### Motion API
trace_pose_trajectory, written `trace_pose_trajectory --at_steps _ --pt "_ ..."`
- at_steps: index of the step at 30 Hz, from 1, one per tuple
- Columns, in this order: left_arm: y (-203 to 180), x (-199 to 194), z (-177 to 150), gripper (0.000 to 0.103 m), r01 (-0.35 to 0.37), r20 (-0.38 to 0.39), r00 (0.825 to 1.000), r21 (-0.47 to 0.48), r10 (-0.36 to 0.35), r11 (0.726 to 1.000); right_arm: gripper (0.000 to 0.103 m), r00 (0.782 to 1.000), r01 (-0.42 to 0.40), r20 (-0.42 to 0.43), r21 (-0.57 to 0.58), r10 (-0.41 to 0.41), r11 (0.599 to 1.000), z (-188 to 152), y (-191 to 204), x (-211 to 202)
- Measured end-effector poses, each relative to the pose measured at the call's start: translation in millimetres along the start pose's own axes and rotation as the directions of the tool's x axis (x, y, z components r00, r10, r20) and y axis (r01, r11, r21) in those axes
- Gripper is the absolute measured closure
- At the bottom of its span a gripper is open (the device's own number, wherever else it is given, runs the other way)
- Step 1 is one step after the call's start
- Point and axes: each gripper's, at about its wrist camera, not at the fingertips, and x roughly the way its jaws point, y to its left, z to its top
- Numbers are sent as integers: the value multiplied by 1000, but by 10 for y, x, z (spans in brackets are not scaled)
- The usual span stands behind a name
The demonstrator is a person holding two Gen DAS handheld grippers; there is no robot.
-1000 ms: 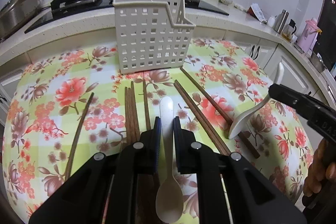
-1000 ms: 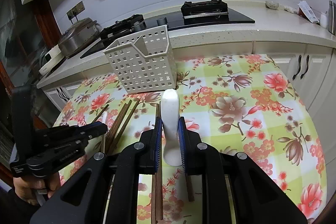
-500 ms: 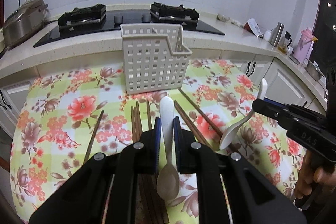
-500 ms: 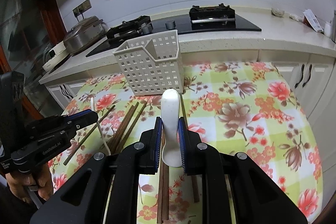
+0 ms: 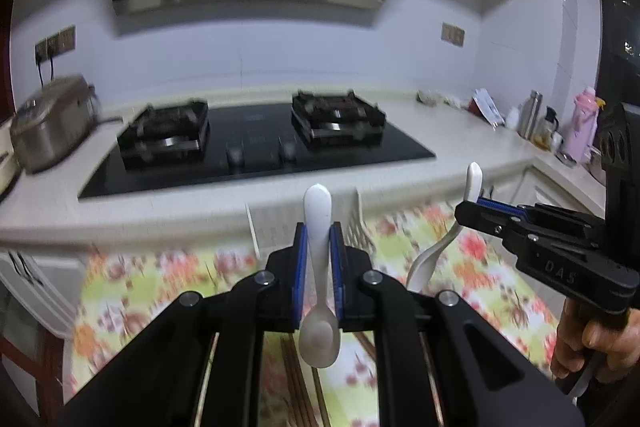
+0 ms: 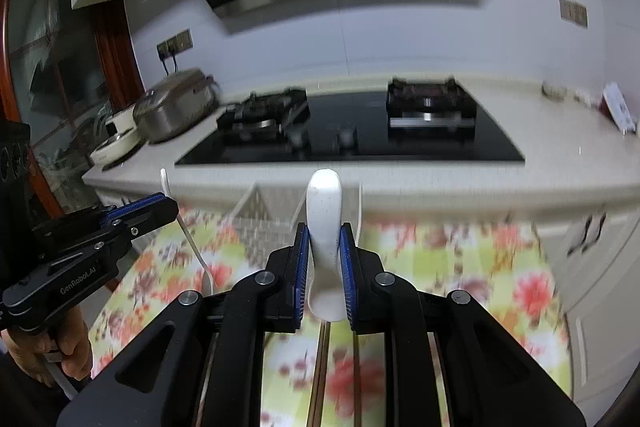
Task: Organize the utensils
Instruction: 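Carry both white spoons up toward the white caddy with both tools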
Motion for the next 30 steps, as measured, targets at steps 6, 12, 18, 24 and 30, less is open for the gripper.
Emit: trace_pose_trajectory --at_steps 6,12,18,24,30 --pt "66 234 541 103 -36 35 999 11 36 999 85 999 -2 45 -22 3 1000 498 30 219" --pt "177 738 595 103 -38 -38 999 2 38 999 86 1000 -11 -25 -23 10 1000 575 63 756" --pt "279 733 30 95 67 -114 991 -23 -69 997 85 996 -26 -80 -20 24 999 377 6 983" --pt "190 784 -834 92 192 -252 946 -70 -203 979 85 998 -21 -55 9 21 1000 327 -129 872" --pt "-300 1012 -1427 90 302 -384 875 -40 -294 952 85 1000 19 -20 21 -18 1000 186 -255 567"
